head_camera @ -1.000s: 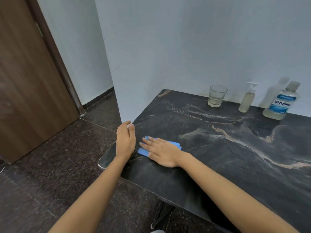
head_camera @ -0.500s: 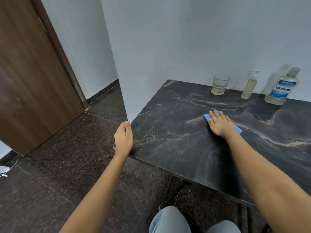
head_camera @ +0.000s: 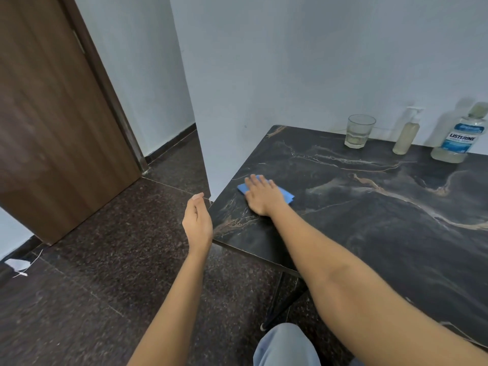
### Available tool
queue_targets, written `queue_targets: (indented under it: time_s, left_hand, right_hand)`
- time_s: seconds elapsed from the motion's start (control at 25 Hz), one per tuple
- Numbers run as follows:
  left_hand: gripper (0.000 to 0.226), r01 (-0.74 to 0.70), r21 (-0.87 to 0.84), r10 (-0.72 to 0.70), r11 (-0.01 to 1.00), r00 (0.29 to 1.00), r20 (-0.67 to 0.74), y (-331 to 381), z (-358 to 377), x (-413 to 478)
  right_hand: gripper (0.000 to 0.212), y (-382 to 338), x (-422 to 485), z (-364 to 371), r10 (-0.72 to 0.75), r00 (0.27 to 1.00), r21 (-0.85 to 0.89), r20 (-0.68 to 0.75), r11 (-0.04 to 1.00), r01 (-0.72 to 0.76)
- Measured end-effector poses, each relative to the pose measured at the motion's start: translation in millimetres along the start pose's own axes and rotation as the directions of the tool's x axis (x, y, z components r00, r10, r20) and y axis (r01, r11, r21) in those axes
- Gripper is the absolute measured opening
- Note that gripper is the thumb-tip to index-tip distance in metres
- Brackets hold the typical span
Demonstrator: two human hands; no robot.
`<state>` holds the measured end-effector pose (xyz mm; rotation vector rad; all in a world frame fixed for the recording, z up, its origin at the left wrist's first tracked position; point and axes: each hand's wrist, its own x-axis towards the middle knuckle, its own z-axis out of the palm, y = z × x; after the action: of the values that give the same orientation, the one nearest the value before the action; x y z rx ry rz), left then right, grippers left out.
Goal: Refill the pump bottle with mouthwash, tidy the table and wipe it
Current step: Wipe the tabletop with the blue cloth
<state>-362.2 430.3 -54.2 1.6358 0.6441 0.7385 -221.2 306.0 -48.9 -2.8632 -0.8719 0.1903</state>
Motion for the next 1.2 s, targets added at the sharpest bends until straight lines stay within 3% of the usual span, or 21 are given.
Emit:
queue_targets:
  time_s: [0.28,0.44,0.56,0.64,0.8,1.0,1.2]
  left_hand:
    - [0.039,0.02,-0.002,-0.02,1.0,0.995,-0.098,-12,-24,-1]
    - [0.036,-0.066,0.086,0.067,0.994,0.998,-0.007,-1,-17,-17]
    - [0.029,-0.208,0.175,0.188,0.962,0.974,0.125,10,-4,-40]
    - [0.028,-0.306,0.24,0.252,0.921,0.94,0.229,9,8,-51]
    - [0.054,-0.436,0.354,0.291,0.827,0.872,0.393,6,37,-72]
    - [0.046,-0.514,0.383,0.251,0.767,0.79,0.559,16,81,-113]
    - [0.05,-0.568,0.343,0.245,0.748,0.716,0.654,29,124,-149]
  right_hand:
    - [0.052,-78,-46,21,-0.323,0.945,-0.04,0.059,0.945,0.326]
    - [0.051,-68,-97,19,-0.395,0.917,-0.019,0.064,0.918,0.396]
    - [0.051,-46,-133,15,-0.396,0.916,-0.019,0.056,0.917,0.398]
    - [0.05,-27,-156,14,-0.377,0.925,-0.015,0.038,0.926,0.378]
    - [0.05,18,-203,11,-0.291,0.957,0.0,-0.007,0.957,0.291]
    - [0.05,75,-264,8,-0.066,0.994,0.054,-0.083,0.996,0.071]
    - [0.049,145,-323,2,0.191,0.975,0.088,-0.113,0.979,-0.182]
